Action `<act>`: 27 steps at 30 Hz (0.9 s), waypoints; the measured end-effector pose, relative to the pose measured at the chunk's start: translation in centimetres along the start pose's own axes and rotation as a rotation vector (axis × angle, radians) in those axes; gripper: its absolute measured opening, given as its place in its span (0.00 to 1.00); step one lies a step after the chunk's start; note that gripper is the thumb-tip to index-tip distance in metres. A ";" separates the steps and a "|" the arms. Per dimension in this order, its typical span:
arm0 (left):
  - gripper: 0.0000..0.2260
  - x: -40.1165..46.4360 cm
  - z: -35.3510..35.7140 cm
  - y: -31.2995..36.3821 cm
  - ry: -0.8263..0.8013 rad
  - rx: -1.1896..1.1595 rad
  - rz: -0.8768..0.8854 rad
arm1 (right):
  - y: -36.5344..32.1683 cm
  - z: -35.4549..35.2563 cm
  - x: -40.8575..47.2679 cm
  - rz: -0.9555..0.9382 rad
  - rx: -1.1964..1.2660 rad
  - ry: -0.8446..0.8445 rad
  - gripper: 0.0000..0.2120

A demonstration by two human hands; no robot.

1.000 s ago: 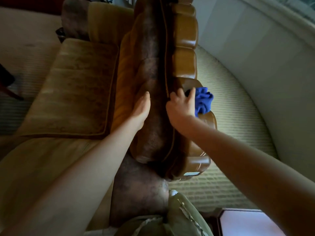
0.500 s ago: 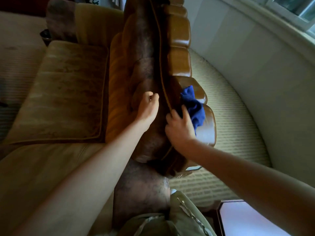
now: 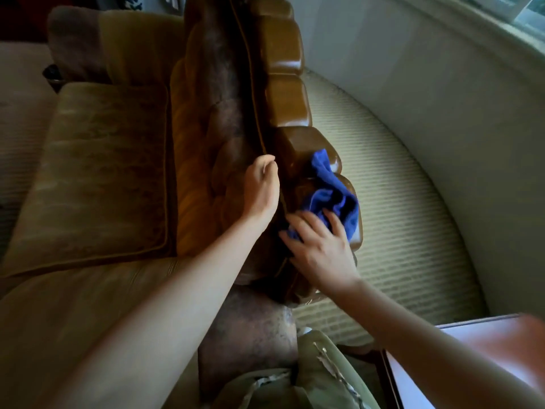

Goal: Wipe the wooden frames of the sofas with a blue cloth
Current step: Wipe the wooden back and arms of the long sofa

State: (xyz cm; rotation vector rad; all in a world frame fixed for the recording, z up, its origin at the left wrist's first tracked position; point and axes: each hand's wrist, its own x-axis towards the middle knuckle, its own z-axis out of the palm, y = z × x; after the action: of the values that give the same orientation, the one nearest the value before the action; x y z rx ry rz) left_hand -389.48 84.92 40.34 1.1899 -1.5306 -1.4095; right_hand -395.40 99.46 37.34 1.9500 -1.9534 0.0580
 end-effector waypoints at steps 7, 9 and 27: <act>0.15 -1.6 1.2 -0.7 0.083 -0.013 0.005 | 7.8 -0.3 8.0 0.719 0.530 0.006 0.20; 0.15 -2.2 2.5 -0.8 0.088 -0.049 -0.033 | 8.4 0.2 5.4 0.791 0.727 0.107 0.16; 0.16 -4.1 7.6 0.5 0.289 0.124 -0.121 | 12.5 4.1 6.0 0.961 1.615 -0.036 0.10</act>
State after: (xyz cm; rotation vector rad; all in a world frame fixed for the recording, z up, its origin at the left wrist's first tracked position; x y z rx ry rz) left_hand -395.43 91.16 40.13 1.5123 -1.3774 -1.1701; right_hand -408.32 93.01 38.16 1.0856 -2.9290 2.4022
